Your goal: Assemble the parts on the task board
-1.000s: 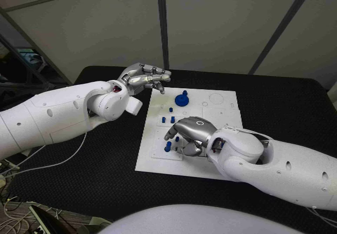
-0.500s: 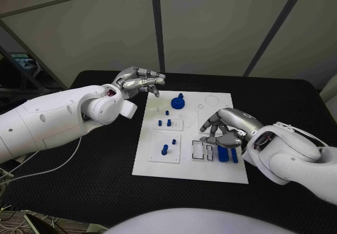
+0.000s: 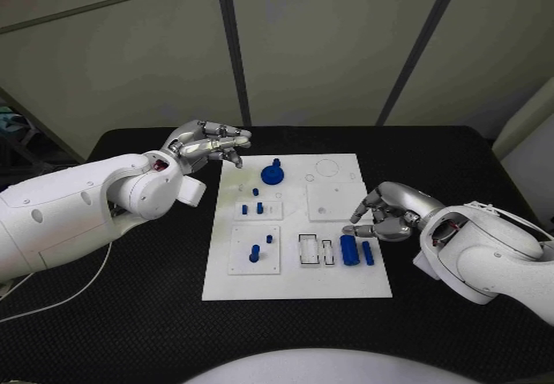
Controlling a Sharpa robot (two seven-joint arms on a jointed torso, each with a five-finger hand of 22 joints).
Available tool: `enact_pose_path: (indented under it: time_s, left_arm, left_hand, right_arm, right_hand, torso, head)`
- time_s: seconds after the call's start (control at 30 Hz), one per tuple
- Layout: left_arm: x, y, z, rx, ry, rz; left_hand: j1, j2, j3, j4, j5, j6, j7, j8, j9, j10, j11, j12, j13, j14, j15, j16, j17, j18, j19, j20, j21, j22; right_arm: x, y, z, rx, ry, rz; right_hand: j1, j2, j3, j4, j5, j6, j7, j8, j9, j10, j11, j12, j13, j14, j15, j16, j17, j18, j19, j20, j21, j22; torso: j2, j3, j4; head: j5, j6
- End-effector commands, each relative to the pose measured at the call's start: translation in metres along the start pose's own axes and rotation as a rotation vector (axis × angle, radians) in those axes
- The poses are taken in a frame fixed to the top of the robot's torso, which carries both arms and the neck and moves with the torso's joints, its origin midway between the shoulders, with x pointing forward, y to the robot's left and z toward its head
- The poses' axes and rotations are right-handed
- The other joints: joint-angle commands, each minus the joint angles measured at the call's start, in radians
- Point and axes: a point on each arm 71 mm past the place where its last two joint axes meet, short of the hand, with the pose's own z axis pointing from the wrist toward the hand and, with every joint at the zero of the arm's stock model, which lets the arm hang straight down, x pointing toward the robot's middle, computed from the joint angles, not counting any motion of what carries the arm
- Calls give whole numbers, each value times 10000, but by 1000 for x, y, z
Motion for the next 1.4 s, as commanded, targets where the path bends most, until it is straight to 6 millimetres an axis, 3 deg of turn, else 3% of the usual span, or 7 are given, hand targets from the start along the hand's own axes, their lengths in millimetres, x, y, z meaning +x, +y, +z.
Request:
enact_pose_path:
  time_s: [0.03, 0.07, 0.27, 0.67, 1.4]
  left_arm:
    - [1, -1, 0, 31, 60, -31]
    - [1, -1, 0, 31, 59, -30]
    - [0, -1, -1, 24, 55, -28]
    - [-1, -1, -2, -15, 51, -24]
    - [-2, 0, -3, -82, 53, -22]
  left_hand:
    - [-85, -9, -54, 9, -36, -45, -1, 18, 10, -63, -10, 44, -5, 41, 35, -29, -11, -21, 70, -9, -63, -12]
    - [-87, -7, -57, 11, -36, -44, -1, 22, 10, -63, -10, 49, -4, 42, 35, -29, -14, -21, 73, -8, -66, -15]
    - [-87, -7, -57, 11, -36, -44, -1, 22, 10, -63, -10, 49, -4, 42, 35, -29, -14, -21, 73, -8, -66, -15]
    - [-100, -4, -65, 21, -38, -44, 0, 28, 11, -64, -9, 55, -4, 44, 37, -28, -18, -22, 77, -6, -72, -21]
    - [-119, -5, -79, 33, -40, -49, 3, 34, 11, -70, -6, 61, -4, 45, 40, -27, -22, -23, 80, -2, -80, -28]
  right_arm:
    - [5, -4, -1, 812, 250, -324]
    - [6, -4, -1, 847, 296, -429]
    - [14, -1, -1, 992, 433, -1131]
    - [18, 2, 0, 1091, 358, -2101]
    - [42, 2, 1, 1231, 1179, -2678]
  right_hand:
    - [11, 72, -170, 16, 28, -49, -47, 101, 36, 8, 14, 73, 107, 1001, 43, 70, 2355, -169, 98, 4, 69, 52]
    - [9, 87, -236, 20, 22, -50, -51, 130, 50, 8, 11, 93, 142, 1004, 43, 76, 2367, -172, 102, 4, 79, 69]
    - [-121, 137, -605, 47, -11, -65, -70, 279, 123, -30, 1, 97, 215, 1001, 37, 73, 2360, -175, 92, 2, 95, 101]
    - [-385, 200, -1017, 61, 44, 132, -191, 672, 349, -71, -90, 29, 249, 1017, -29, 111, 2440, -193, 122, -43, 155, 223]
    - [-553, 233, -1170, 68, 151, 182, -260, 925, 521, -101, -149, -56, 231, 1021, -78, 119, 2459, -200, 127, -86, 168, 263]
  torso:
    - [11, 10, -19]
    - [10, 14, -37]
    - [-10, -13, 12]
    - [-7, -14, 5]
    - [-2, -15, -4]
  head:
    - [-112, -10]
    - [-116, -14]
    - [-231, -27]
    - [-240, -62]
    - [-240, -92]
